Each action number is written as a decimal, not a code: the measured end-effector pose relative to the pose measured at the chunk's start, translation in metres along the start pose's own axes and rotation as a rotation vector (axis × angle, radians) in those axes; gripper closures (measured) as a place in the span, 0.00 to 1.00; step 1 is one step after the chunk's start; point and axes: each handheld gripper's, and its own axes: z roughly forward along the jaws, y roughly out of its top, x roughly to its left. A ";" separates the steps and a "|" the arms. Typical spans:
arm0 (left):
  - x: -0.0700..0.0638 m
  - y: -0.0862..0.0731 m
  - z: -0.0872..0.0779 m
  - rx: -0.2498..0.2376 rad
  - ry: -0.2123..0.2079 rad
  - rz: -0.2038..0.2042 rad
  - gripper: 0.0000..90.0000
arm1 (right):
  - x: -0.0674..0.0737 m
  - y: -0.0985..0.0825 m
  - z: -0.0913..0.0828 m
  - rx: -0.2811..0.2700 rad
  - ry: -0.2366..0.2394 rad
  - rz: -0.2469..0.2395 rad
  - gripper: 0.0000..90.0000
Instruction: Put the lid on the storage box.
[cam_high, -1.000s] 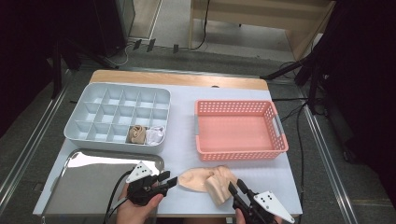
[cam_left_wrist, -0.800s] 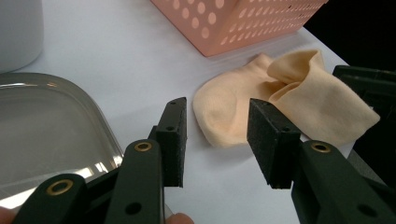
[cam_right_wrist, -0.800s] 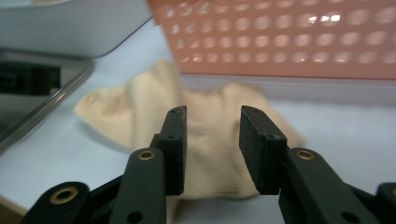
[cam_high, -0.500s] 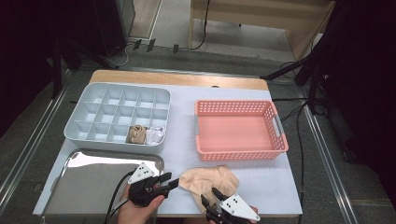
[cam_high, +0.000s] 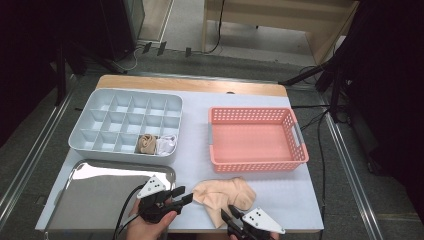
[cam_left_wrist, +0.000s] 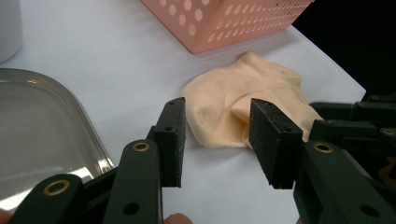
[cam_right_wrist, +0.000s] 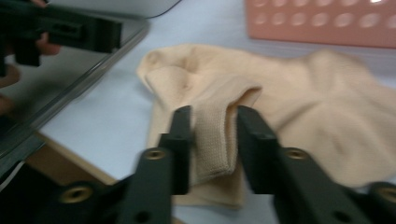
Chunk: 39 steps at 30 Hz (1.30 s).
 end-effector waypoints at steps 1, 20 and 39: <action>0.000 0.000 -0.001 -0.001 -0.004 -0.002 0.64 | 0.001 0.003 0.000 -0.010 0.010 0.009 0.94; 0.000 0.001 -0.004 -0.008 -0.030 -0.004 0.63 | -0.049 0.016 -0.029 -0.171 -0.214 0.154 0.92; -0.014 -0.005 0.005 0.025 -0.058 0.028 0.62 | -0.044 0.023 -0.007 -0.147 -0.274 0.082 0.79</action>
